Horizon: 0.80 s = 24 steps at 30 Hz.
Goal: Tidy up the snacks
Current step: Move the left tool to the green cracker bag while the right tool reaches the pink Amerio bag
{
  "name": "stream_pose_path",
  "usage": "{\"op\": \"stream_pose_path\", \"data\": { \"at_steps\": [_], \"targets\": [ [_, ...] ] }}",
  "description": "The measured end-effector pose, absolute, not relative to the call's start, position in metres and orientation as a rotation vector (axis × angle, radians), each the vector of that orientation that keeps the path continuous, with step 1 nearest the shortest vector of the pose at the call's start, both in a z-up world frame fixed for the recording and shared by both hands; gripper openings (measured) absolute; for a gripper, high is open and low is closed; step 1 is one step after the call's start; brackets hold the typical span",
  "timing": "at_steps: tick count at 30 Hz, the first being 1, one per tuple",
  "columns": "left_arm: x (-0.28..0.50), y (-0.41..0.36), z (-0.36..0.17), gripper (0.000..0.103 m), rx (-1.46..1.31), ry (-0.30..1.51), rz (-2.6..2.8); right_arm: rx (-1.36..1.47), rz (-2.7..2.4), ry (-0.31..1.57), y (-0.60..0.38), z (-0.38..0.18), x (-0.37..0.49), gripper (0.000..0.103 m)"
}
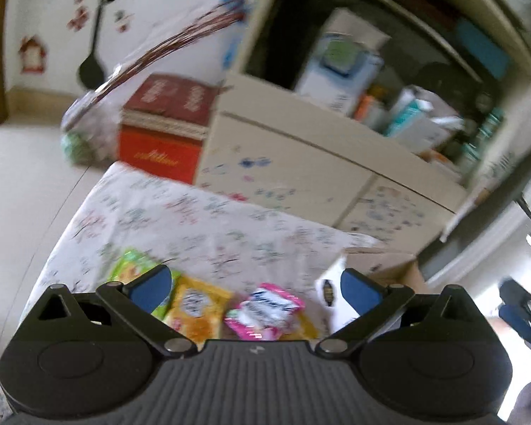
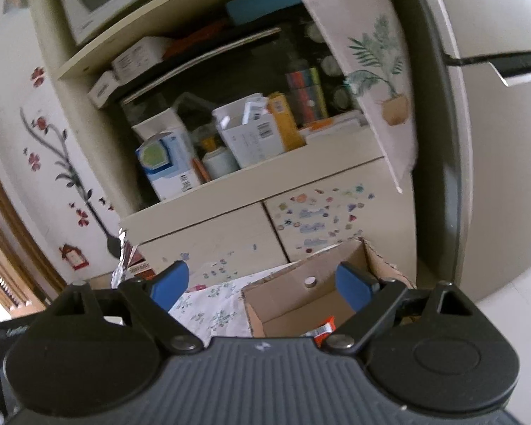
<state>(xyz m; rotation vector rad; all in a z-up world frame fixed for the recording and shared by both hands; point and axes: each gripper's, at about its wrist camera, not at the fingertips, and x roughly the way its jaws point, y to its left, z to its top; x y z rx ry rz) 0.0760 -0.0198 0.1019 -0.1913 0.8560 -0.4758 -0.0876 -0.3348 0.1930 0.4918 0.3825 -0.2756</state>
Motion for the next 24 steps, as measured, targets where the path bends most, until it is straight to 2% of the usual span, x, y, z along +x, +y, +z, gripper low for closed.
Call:
{"op": "stream_pose_path", "data": {
  "at_steps": [10, 18, 24],
  "targets": [
    [0.11, 0.026, 0.068, 0.103, -0.242, 0.932, -0.324, 0.457, -0.112, 0.432, -0.298, 0.189, -0.067, 0.09],
    [0.119, 0.032, 0.051, 0.103, -0.287, 0.917, -0.233, 0.527, -0.039, 0.562, -0.279, 0.153, -0.024, 0.089],
    [0.134, 0.025, 0.031, 0.103, -0.291, 0.922, -0.204, 0.476, -0.052, 0.613, -0.265, 0.13, -0.001, 0.073]
  ]
}}
